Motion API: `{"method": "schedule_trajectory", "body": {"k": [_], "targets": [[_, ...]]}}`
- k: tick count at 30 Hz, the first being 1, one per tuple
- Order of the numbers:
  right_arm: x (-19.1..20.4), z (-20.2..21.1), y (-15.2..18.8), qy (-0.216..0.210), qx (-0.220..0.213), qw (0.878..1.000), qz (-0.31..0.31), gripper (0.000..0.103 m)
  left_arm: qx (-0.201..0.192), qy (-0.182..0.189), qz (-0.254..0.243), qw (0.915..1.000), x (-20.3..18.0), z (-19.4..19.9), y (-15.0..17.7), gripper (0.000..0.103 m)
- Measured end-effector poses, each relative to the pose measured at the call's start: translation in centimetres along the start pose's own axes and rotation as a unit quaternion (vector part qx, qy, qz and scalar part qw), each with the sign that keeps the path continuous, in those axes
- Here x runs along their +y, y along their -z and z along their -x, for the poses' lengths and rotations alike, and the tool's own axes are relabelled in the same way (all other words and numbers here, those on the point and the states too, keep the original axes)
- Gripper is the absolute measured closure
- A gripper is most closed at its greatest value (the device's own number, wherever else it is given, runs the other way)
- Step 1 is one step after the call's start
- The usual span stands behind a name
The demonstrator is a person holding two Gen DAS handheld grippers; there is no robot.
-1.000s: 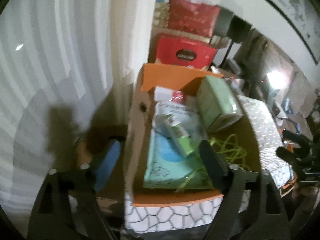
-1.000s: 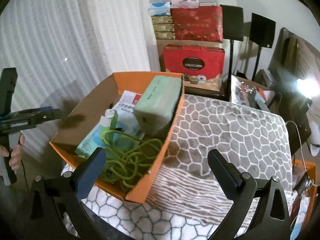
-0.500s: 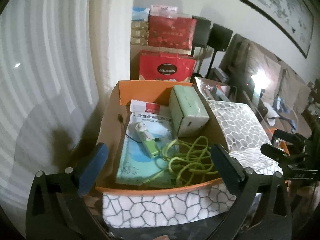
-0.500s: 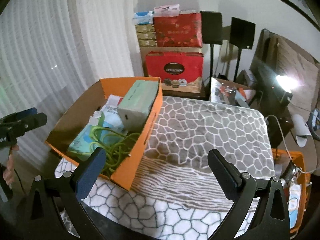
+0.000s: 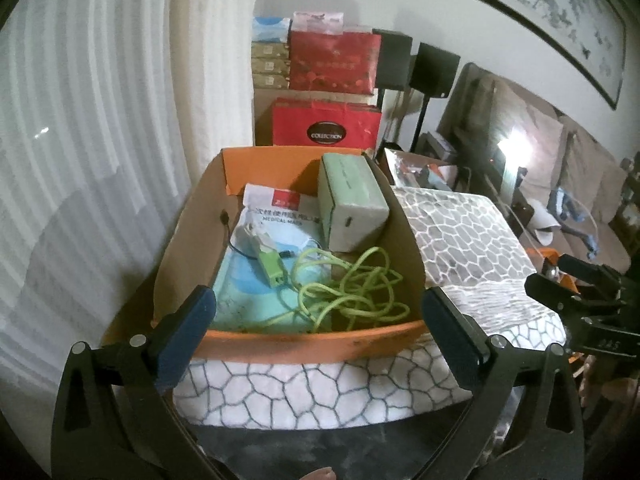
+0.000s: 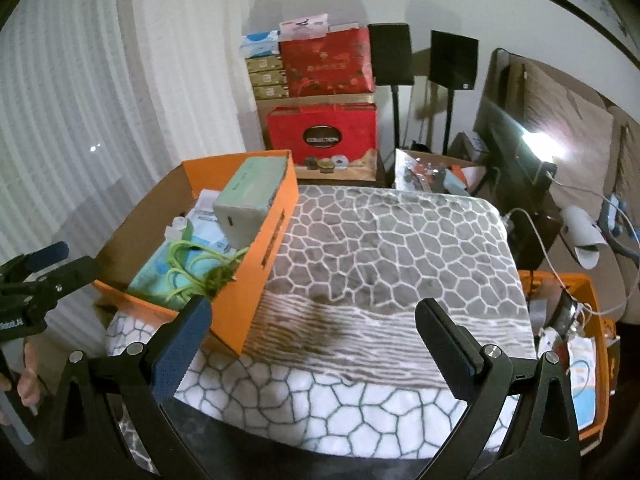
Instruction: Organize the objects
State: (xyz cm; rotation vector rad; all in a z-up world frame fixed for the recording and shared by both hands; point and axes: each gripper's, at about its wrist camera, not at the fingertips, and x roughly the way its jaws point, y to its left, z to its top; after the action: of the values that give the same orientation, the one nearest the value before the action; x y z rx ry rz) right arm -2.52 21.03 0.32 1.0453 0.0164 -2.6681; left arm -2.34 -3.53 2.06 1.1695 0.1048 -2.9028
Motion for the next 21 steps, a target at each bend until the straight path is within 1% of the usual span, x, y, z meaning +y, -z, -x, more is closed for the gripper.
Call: {"method": "schedule_trajectory", "body": {"k": [6, 14, 18, 21], "targets": [[-0.1, 1.1, 1.1, 0.009, -0.011, 1.0, -0.005, 0.001, -0.009, 0.0, 0.006, 0.9999, -0.7, 0.6, 1.1, 0.0], [-0.1, 2.1, 2.3, 0.029, -0.024, 0.999, -0.004, 0.001, -0.008, -0.002, 0.002, 1.0, -1.8, 0.9, 2.5, 0.0], [-0.3, 1.9, 2.8, 0.028, -0.019, 0.999, -0.008, 0.001, -0.005, -0.028, -0.009, 0.9996, -2.5, 0.7, 3.0, 0.0], [-0.3, 1.6, 3.2, 0.028, -0.012, 1.0, -0.009, 0.001, -0.001, -0.029, -0.01, 0.9995, -2.6, 0.5, 3.2, 0.0]]}}
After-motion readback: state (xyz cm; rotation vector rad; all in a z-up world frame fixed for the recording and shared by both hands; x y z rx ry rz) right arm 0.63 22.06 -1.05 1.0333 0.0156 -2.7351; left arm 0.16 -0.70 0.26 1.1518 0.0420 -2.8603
